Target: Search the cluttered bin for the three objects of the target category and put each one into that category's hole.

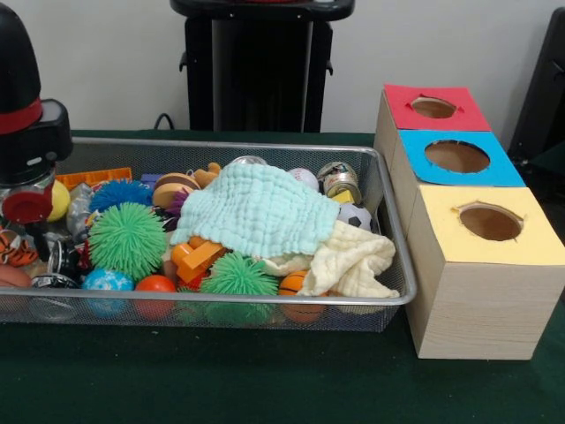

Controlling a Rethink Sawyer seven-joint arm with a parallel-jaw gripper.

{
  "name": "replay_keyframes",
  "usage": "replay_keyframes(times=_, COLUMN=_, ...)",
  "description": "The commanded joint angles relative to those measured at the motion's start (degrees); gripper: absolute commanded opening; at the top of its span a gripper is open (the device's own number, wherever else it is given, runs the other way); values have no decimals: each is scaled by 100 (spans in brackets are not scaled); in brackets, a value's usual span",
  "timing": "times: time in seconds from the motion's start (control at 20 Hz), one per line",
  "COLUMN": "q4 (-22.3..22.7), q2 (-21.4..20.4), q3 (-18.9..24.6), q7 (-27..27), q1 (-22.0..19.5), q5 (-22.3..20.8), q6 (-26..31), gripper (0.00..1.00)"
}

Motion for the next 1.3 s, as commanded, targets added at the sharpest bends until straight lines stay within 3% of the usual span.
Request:
replay_keyframes(times=0.05, q4=61, q2=855, q3=638, q7=-136, q1=-229, q5=-275, q6=-1763, gripper=100)
replay_keyframes(times=0.4, q4=263, q2=772, q3=582, q7=-261, q1=-264, q5=-473, q6=-1750, gripper=100)
replay_keyframes(times=0.75, q4=444, q2=524, q3=362, q7=-416, q1=-162, q5=-529, q6=-1174, gripper=100)
replay_keyframes(times=1.15, q4=497, q2=516, q3=577, q7=-802, q1=-338, q5=-489, q6=-808, gripper=100)
replay_keyframes(times=1.3, q4=705, q2=382, q3=583, q7=-832, q1=-395, q5=-505, q6=-756, gripper=100)
